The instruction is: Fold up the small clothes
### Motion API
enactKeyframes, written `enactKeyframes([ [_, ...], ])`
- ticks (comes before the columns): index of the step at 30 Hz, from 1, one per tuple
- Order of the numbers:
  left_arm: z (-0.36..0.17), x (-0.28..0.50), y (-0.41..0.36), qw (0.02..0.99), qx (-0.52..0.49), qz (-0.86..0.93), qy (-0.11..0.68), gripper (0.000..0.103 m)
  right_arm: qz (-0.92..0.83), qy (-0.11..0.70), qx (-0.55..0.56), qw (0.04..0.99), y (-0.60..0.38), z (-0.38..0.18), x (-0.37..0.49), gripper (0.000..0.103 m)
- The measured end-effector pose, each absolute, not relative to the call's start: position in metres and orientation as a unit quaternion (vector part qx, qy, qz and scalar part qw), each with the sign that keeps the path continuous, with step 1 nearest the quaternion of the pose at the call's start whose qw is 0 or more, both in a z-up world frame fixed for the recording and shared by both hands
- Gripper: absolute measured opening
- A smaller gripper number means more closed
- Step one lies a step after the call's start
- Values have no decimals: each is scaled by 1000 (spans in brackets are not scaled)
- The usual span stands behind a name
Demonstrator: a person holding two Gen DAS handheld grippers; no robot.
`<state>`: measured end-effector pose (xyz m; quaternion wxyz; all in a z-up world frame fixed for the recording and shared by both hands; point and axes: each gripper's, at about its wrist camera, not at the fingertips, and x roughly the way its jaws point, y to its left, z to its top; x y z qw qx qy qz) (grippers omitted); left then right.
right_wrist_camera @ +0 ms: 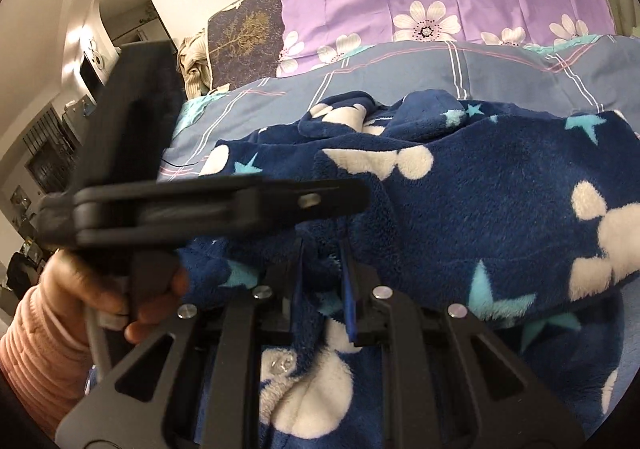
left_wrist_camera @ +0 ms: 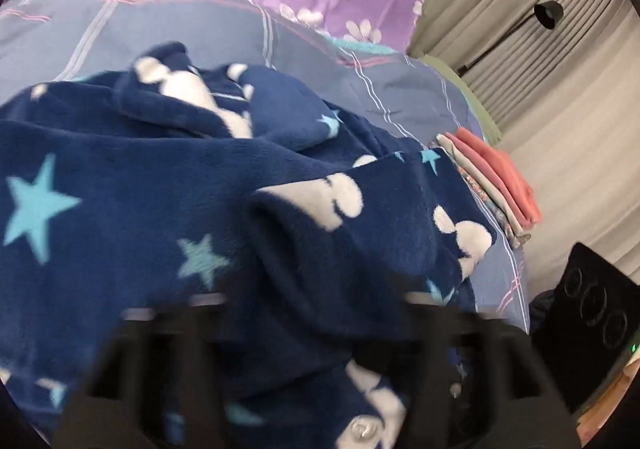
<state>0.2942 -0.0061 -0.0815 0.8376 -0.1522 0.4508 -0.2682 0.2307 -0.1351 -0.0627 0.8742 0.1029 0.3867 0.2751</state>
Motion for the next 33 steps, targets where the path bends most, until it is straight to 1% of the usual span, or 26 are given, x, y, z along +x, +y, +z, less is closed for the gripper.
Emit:
enactKeyframes([
  [1, -81, 295, -9, 837, -147, -274, 450, 10, 280, 385, 105, 873, -136, -63, 230, 20],
  [2, -79, 295, -11, 836, -146, -280, 448, 10, 282, 383, 107, 873, -138, -63, 230, 22],
  [4, -67, 295, -13, 845, -132, -282, 434, 9, 295, 372, 115, 873, -141, -61, 227, 33],
  [5, -56, 295, -14, 854, -119, -281, 421, 9, 303, 366, 116, 872, -141, -59, 225, 36],
  [8, -20, 294, -3, 874, -103, -277, 385, 9, 319, 365, 115, 867, -141, -57, 225, 36],
  [10, 8, 287, 11, 889, -88, -271, 358, 9, 275, 390, 119, 871, -145, -66, 233, 37],
  [12, 26, 278, 26, 900, -71, -258, 345, 9, 195, 427, 149, 870, -161, -81, 246, 48],
  [14, 35, 265, 48, 909, -59, -239, 337, 9, 191, 442, 204, 852, -177, -92, 254, 41],
  [16, 35, 253, 80, 918, -51, -205, 335, 9, 195, 445, 213, 848, -180, -92, 256, 40],
  [17, 30, 250, 95, 921, -48, -186, 338, 10, 192, 444, 203, 851, -177, -91, 256, 41],
  [19, 20, 249, 119, 923, -54, -154, 349, 10, 186, 439, 168, 863, -166, -89, 252, 44],
  [20, 3, 252, 135, 918, -66, -137, 367, 11, 187, 436, 155, 867, -161, -87, 248, 50],
  [21, -6, 255, 142, 914, -67, -129, 378, 14, 185, 433, 141, 871, -156, -86, 246, 52],
  [23, -38, 264, 149, 905, -46, -90, 412, 22, 182, 432, 131, 874, -153, -85, 245, 53],
  [25, -61, 268, 153, 901, -16, -36, 432, 33, 181, 432, 131, 874, -154, -86, 246, 53],
  [26, -65, 267, 155, 904, -12, -21, 426, 41, 180, 431, 129, 874, -152, -86, 246, 53],
  [30, -46, 254, 139, 926, -16, -33, 376, 41, 173, 431, 109, 879, -146, -88, 243, 54],
  [32, -35, 249, 116, 934, -1, -62, 351, 46, 168, 431, 99, 881, -144, -87, 243, 54],
  [33, -34, 247, 102, 935, 9, -83, 345, 55, 167, 432, 95, 881, -143, -86, 241, 54],
])
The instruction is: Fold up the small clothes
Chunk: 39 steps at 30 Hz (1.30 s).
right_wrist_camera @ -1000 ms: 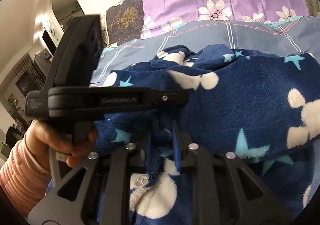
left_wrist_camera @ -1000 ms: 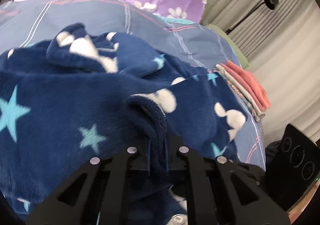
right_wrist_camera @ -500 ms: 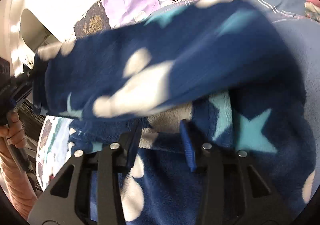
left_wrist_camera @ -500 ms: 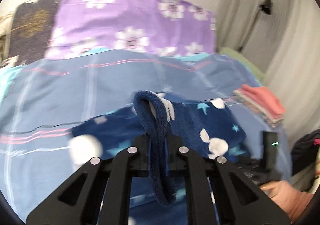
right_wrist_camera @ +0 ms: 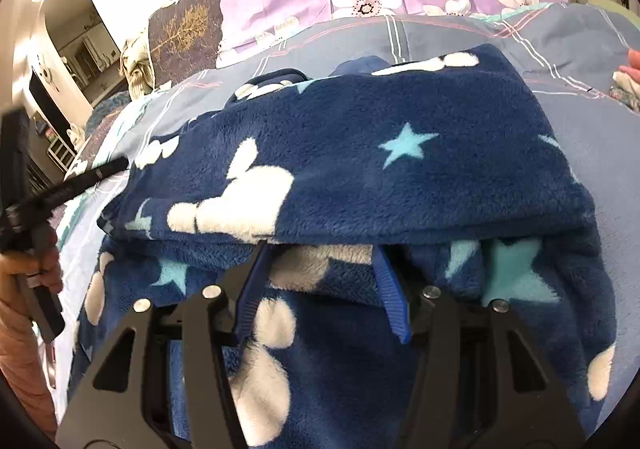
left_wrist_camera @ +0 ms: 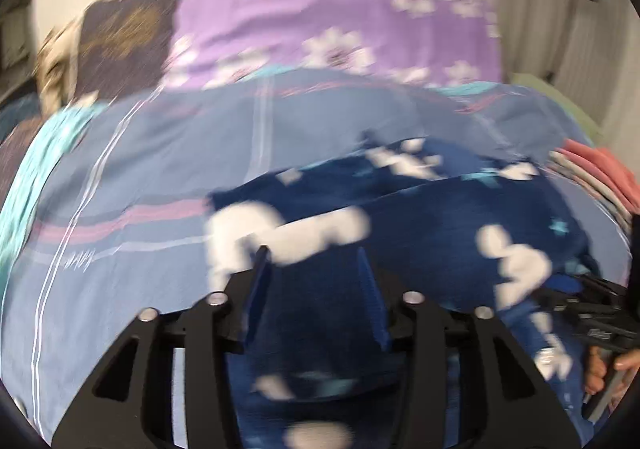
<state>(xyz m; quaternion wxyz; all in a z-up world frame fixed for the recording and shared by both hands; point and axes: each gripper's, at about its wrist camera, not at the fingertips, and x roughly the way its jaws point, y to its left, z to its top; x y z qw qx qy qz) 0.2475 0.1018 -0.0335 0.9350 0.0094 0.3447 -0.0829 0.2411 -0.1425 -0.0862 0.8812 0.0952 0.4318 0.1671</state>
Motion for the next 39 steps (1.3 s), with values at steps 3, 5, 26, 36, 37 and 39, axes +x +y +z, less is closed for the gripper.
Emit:
enactKeyframes([
  [3, -62, 251, 68, 914, 45, -117, 387, 64, 166, 436, 78, 881, -141, -85, 237, 54],
  [5, -91, 252, 57, 905, 56, -107, 408, 66, 169, 447, 66, 876, -141, -85, 232, 55],
  [26, -64, 395, 39, 871, -53, -123, 472, 6, 188, 460, 173, 851, -174, -55, 399, 44],
  [36, -76, 370, 50, 885, 24, -84, 457, 14, 159, 438, 57, 883, -159, -87, 366, 42],
  [37, -71, 368, 46, 888, 40, -75, 452, 16, 152, 438, 47, 885, -157, -86, 365, 42],
  [39, -56, 361, 43, 897, 49, -66, 433, 21, 139, 435, 51, 888, -159, -75, 356, 43],
])
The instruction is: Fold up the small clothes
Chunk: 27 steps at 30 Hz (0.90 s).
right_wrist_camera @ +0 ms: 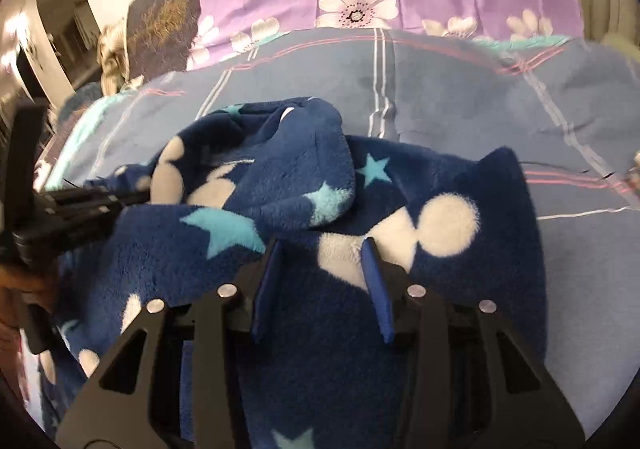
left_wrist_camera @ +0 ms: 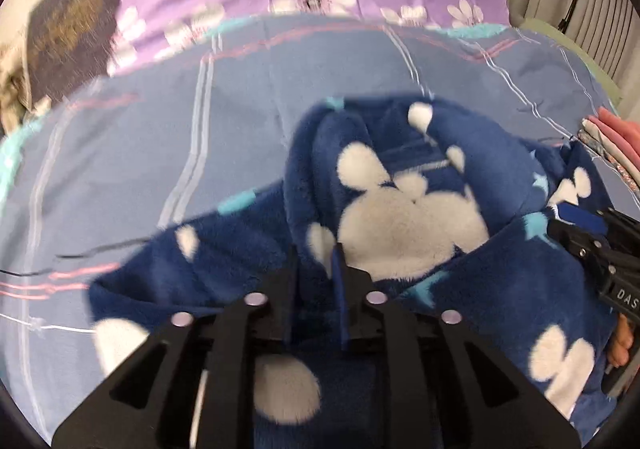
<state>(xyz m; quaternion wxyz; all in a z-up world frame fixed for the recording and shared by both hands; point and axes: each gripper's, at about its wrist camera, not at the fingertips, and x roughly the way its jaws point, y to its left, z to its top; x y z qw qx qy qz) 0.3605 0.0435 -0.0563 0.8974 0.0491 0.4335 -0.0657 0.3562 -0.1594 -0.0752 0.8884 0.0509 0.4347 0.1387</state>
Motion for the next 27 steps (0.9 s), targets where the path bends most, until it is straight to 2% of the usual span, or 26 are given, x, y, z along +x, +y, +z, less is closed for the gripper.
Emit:
enactKeyframes([
  [2, -35, 343, 42, 916, 46, -83, 391, 30, 149, 424, 66, 891, -166, -67, 345, 52],
  [4, -28, 331, 42, 926, 40, -94, 363, 41, 147, 429, 62, 889, -172, -74, 337, 54],
  [5, -38, 332, 39, 920, 50, -90, 378, 44, 147, 434, 54, 887, -172, -81, 336, 55],
  [6, -57, 337, 36, 904, 68, -86, 413, 52, 149, 428, 48, 890, -173, -85, 332, 54],
  [7, -78, 338, 33, 890, 95, -86, 438, 53, 149, 424, 52, 892, -176, -81, 327, 54],
  [9, -72, 322, 34, 908, 103, -83, 398, 53, 143, 421, 82, 892, -190, -62, 309, 54],
  [15, -33, 222, 61, 931, 102, -101, 335, 75, 164, 399, 122, 894, -244, -32, 228, 54],
  [21, -84, 144, 93, 909, 137, -42, 390, 76, 148, 437, 150, 874, -260, -64, 158, 49],
  [27, -88, 81, 139, 919, 10, -32, 393, 76, 140, 443, 167, 869, -260, -70, 118, 49],
])
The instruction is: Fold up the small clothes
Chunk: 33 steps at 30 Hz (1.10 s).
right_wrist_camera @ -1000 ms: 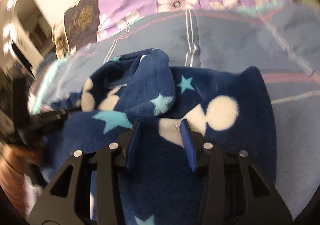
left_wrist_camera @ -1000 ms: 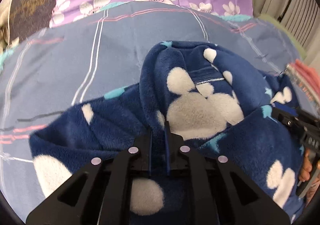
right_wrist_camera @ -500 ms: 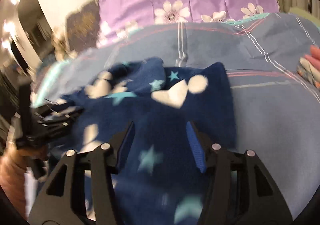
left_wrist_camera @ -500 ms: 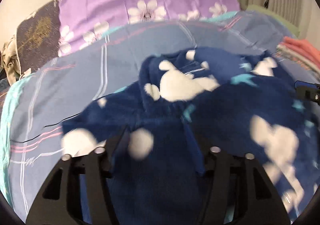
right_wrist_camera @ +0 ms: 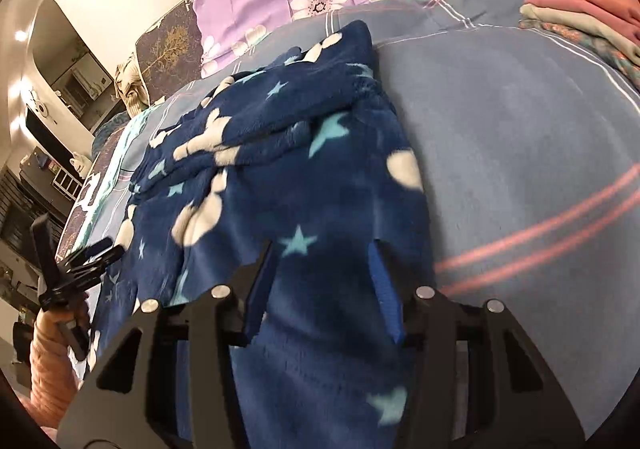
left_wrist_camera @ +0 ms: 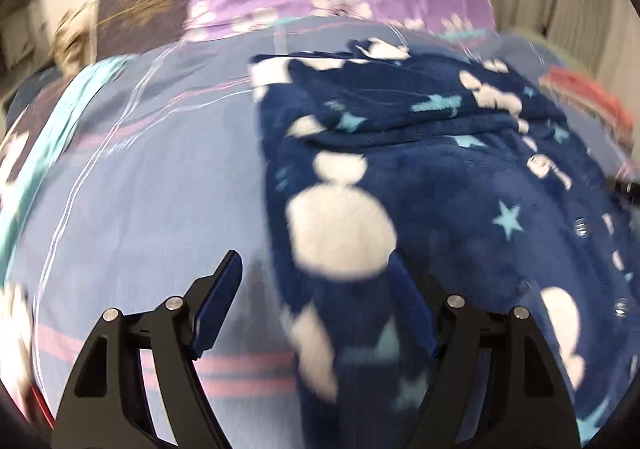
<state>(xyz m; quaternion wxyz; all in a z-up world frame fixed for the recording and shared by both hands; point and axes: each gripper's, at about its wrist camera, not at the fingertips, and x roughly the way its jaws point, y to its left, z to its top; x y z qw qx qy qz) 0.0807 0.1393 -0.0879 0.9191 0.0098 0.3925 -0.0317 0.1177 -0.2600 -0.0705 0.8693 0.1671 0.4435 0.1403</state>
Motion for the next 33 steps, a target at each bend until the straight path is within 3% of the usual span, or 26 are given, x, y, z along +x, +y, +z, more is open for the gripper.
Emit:
enactKeyframes([
  [15, -108, -16, 148, 910, -90, -53, 401, 76, 111, 437, 155, 879, -274, -63, 43, 50],
  [20, -110, -38, 134, 910, -76, -82, 400, 76, 100, 434, 170, 879, -286, -61, 19, 52],
  [27, -110, -60, 129, 910, -78, -85, 398, 76, 295, 426, 195, 833, -227, -43, -17, 51],
  [33, -114, -82, 127, 911, -87, -85, 395, 76, 403, 482, 152, 763, -156, -63, -30, 54],
])
